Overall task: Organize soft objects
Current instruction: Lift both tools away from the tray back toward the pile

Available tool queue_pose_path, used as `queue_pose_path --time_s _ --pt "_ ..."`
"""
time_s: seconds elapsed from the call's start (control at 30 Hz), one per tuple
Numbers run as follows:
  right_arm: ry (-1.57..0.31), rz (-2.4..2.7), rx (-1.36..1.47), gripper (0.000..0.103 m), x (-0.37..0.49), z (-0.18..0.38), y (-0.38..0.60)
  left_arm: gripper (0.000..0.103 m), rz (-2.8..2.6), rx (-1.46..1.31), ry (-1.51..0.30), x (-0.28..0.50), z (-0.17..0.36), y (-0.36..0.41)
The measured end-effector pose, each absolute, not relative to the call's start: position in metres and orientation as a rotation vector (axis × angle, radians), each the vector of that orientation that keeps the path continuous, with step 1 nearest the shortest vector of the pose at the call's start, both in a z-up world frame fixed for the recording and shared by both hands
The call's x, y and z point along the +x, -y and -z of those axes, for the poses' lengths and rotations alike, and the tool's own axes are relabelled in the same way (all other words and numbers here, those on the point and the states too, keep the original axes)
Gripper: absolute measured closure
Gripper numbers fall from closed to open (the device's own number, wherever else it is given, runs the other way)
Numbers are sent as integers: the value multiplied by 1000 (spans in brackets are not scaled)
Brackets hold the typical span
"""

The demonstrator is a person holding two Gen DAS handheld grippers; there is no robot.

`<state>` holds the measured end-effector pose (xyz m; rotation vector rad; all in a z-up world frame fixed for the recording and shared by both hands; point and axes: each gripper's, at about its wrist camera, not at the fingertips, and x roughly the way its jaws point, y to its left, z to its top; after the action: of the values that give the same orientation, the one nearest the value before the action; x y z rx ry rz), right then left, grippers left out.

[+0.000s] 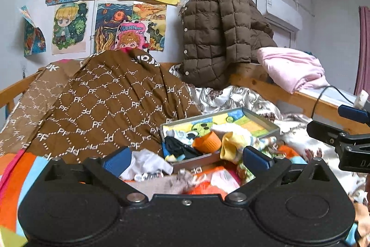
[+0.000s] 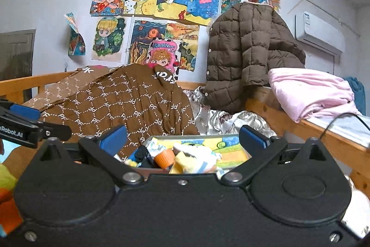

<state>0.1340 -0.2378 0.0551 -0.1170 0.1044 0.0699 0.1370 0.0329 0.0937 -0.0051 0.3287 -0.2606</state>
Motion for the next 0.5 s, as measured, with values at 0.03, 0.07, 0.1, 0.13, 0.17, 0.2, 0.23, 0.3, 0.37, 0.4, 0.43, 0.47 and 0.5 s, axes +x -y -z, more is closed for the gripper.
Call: queue_pose_path --time_s 0.03,0.07,0.1,0.13,0.17,0.2,0.23,0.3,0.37,0.4,0.43,0.47,0.5 --pt "-108 -71 -112 1 128 -53 240 1 259 1 -334 129 -93 -32" --pt "-112 -73 -108 1 123 -52 242 1 257 6 -337 123 -92 -30" --pt "-118 -76 -102 1 117 -50 243 1 253 12 -339 115 -91 -29" --pt "-125 -79 -97 1 112 -47 244 1 251 19 -343 108 -89 -27" --pt "-130 -78 -93 1 106 -44 245 1 250 27 -347 102 -86 -26" --pt "-135 -77 -89 1 100 -42 247 1 249 34 -353 96 -83 -25" --pt "-140 -76 -84 0 94 -38 249 1 247 41 -364 89 -78 -24" --pt "-152 -71 -68 1 88 -31 252 1 244 45 -386 77 -68 -24" --pt "-172 -70 -53 1 86 -24 255 1 237 34 -414 66 -56 -25" --pt "-179 -68 -51 1 81 -20 256 1 230 23 -424 62 -51 -26" --pt "-189 -64 -53 1 78 -15 258 1 222 6 -435 58 -46 -28" --pt "-200 -62 -53 1 76 -12 258 1 215 -9 -445 55 -42 -28" --pt "-211 -63 -51 0 77 -11 258 1 208 -25 -456 53 -38 -29"
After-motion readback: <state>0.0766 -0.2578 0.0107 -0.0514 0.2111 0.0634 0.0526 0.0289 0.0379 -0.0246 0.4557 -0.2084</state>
